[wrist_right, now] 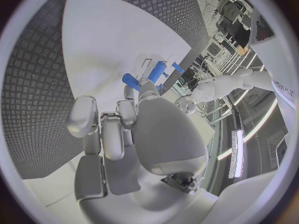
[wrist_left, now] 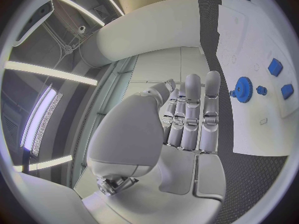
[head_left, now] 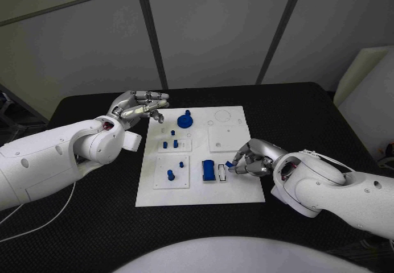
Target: Assemble the parts on the task board
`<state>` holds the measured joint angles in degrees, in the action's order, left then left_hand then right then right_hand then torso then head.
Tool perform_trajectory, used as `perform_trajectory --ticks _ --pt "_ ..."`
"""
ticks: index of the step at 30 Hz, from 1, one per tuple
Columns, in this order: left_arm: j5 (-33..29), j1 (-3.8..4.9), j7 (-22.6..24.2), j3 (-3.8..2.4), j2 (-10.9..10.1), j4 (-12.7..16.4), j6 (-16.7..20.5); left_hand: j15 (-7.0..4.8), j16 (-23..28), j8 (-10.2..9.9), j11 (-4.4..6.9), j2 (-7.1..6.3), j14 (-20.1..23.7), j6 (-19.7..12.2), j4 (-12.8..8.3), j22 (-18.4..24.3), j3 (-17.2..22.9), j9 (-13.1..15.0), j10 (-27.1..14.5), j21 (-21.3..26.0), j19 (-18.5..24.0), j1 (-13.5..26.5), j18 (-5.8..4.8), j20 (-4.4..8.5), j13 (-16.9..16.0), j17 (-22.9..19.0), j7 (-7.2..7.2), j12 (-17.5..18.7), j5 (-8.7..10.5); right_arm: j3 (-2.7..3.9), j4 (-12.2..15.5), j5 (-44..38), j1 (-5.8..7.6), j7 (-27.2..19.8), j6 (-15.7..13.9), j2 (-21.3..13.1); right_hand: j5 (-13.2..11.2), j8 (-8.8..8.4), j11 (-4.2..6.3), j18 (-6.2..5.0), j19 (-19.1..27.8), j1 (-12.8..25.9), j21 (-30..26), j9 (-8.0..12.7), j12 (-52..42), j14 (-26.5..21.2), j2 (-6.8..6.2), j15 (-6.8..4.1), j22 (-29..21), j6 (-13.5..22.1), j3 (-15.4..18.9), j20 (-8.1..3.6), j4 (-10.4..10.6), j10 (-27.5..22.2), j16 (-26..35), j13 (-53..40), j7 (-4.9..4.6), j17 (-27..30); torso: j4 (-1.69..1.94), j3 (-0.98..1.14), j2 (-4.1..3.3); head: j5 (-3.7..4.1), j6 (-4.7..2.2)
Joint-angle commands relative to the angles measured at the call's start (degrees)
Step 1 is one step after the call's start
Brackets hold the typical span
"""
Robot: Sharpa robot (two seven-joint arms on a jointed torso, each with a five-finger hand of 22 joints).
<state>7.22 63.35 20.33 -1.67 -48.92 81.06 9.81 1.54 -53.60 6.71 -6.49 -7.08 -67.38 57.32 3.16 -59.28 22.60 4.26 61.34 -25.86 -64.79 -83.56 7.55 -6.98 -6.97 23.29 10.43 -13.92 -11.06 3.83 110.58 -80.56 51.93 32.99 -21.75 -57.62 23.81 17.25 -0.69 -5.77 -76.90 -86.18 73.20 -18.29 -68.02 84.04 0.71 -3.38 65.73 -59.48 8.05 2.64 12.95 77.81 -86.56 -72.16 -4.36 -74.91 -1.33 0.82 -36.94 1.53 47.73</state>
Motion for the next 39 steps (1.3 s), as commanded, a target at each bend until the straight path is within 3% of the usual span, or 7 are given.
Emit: perform_trajectory --ticks 1,7,13,21,32,36,39 --pt "-0.1 0.08 0.2 -0.04 0.1 0.1 -0.4 0.0 0.4 0.3 -0.02 -0.01 0.3 -0.2 -0.4 -0.1 0.0 -0.1 -0.5 -0.3 0.3 -0.5 2.85 0.09 0.1 -0.1 0.2 -0.3 -0.18 0.03 -0.4 3.0 0.11 -0.7 -2.9 0.7 -0.1 0.19 0.82 0.68 -0.4 0.0 0.4 -0.1 -0.2 4.7 0.46 -0.43 0.1 -0.5 0.0 -0.04 0.4 0.8 -0.4 0.0 0.07 -8.9 0.05 -0.03 -0.01 0.04 0.02" --pt "-0.1 0.08 0.2 -0.04 0.1 0.2 -0.4 0.0 0.4 0.3 -0.02 -0.01 0.3 -0.2 -0.4 -0.1 0.0 -0.1 -0.5 -0.3 0.3 -0.5 2.85 0.09 0.1 -0.1 0.2 -0.3 -0.18 0.03 -1.8 4.5 0.13 -0.3 -0.7 2.2 -0.2 0.12 0.84 0.68 -0.5 0.6 0.4 -0.2 -0.3 4.7 0.36 -0.44 0.1 -0.6 0.0 -0.05 1.0 0.9 -0.4 0.0 0.1 -9.0 0.04 -0.07 0.02 -0.15 0.06" --pt "-0.1 0.09 0.2 -0.05 0.1 0.3 -0.3 0.01 0.4 0.3 -0.05 0.0 0.3 -0.2 -0.5 -0.2 0.1 -0.1 -0.5 -0.3 0.4 -0.5 2.84 0.09 0.1 -0.1 0.23 -0.3 -0.19 0.01 -3.1 6.0 0.13 0.3 2.7 3.5 -1.0 0.2 0.95 0.69 -0.5 1.8 0.4 -0.4 -0.4 4.7 0.25 -0.5 0.1 -1.1 0.0 -0.09 2.0 1.1 -0.3 -0.1 0.27 -8.9 -0.06 0.01 -0.01 -0.28 0.11" --pt "-0.1 0.09 0.3 -0.05 0.0 0.3 -0.2 0.02 0.4 0.3 -0.05 0.0 0.3 -0.2 -0.5 -0.2 0.1 -0.1 -0.5 -0.3 0.4 -0.4 2.83 0.09 0.1 -0.1 0.24 -0.3 -0.19 0.01 -3.7 5.4 0.13 0.7 2.9 4.3 -0.3 0.35 1.1 0.7 -0.6 3.6 0.4 -0.7 -0.4 4.7 0.37 -0.64 0.3 -1.5 0.1 -0.19 3.4 1.3 -0.3 -0.2 0.47 -8.8 -0.11 -0.01 0.05 -0.22 0.15" --pt "-0.1 0.1 0.4 -0.05 0.0 0.4 -0.4 0.02 0.4 0.3 -0.05 0.0 0.3 -0.2 -0.5 -0.2 0.1 -0.1 -0.5 -0.3 0.4 -0.4 2.83 0.09 0.1 -0.1 0.24 -0.3 -0.19 0.0 -4.7 5.3 0.13 1.1 4.4 4.9 0.3 0.53 1.19 0.7 -0.6 5.3 0.4 -1.1 -0.5 4.7 0.58 -0.72 0.3 -1.8 0.1 -0.27 3.7 1.4 -0.2 -0.3 0.59 -8.8 -0.08 -0.05 0.1 -0.27 0.19" --pt "-0.1 0.1 0.4 -0.05 0.0 0.4 -0.4 0.02 0.4 0.3 -0.05 0.0 0.3 -0.2 -0.5 -0.2 0.1 -0.1 -0.5 -0.3 0.4 -0.4 2.83 0.09 0.1 -0.1 0.24 -0.3 -0.19 0.0 -5.0 5.3 0.13 1.2 5.3 5.2 3.4 0.68 1.29 0.7 -0.6 6.8 0.4 -1.4 -0.5 4.7 0.31 -0.8 0.3 -1.9 0.7 -0.35 3.5 1.5 -0.3 -0.4 0.72 -8.8 -0.03 -0.04 0.06 -0.31 0.14" --pt "-0.1 0.1 0.4 -0.05 -0.1 0.5 -0.6 0.05 0.4 0.3 -0.08 -0.01 0.3 -0.2 -0.4 -0.3 0.1 -0.1 -0.6 -0.4 0.5 -0.2 2.81 0.06 0.1 -0.1 0.25 -0.4 -0.18 -0.01 -5.2 5.4 0.13 1.3 5.9 5.4 3.8 0.73 1.31 0.69 -0.5 6.9 0.3 -1.5 -0.5 4.7 0.28 -0.82 0.2 -2.0 0.8 -0.36 3.5 1.5 -0.2 -0.4 0.74 -8.8 -0.03 0.01 0.05 -0.34 0.16"
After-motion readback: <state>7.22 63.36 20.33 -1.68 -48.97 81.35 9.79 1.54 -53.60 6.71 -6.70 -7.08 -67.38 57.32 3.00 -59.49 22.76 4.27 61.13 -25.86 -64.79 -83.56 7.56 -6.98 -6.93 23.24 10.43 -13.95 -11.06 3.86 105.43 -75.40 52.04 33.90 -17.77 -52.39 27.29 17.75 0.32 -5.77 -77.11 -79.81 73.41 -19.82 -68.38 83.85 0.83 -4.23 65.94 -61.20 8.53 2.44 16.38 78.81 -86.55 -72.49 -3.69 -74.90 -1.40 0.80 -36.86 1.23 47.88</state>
